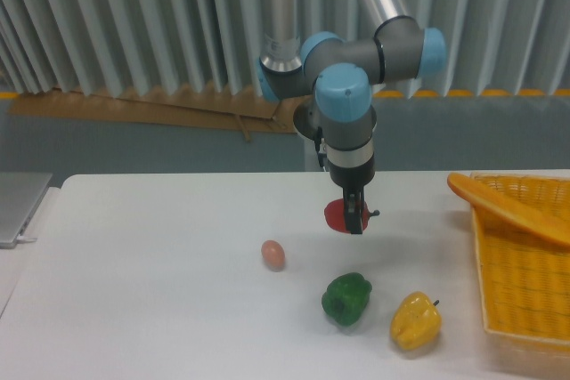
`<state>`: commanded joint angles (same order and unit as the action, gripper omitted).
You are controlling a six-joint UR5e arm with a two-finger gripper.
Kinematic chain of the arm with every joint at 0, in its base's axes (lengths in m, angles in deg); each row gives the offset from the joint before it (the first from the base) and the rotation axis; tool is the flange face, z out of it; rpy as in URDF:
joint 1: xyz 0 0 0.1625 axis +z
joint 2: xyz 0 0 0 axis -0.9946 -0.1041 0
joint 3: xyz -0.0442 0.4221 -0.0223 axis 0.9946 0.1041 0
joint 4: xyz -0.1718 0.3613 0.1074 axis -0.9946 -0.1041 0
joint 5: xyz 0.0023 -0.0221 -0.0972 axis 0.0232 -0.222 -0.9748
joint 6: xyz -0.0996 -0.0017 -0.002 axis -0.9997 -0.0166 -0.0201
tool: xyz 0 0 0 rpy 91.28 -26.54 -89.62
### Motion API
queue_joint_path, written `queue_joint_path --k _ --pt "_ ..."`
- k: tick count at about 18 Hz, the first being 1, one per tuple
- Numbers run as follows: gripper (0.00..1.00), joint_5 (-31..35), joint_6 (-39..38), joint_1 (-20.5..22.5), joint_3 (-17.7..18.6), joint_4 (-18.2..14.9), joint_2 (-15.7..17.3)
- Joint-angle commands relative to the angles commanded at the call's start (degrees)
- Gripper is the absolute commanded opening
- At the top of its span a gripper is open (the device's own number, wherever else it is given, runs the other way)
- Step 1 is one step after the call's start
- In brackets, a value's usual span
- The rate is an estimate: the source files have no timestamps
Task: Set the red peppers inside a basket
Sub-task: 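Lift the red pepper and carry it over the orange basket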
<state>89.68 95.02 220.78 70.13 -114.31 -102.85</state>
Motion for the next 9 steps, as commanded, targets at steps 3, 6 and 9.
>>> queue_joint_path --k 3,6,9 --pt "0.3 -1.7 0.7 2.1 -0.4 -1.1 0.6" --pt "0.3 -2.1 3.1 4.9 -0.1 -1.7 0.6" --pt "0.3 -2.6 6.7 8.2 -0.2 -3.1 0.5"
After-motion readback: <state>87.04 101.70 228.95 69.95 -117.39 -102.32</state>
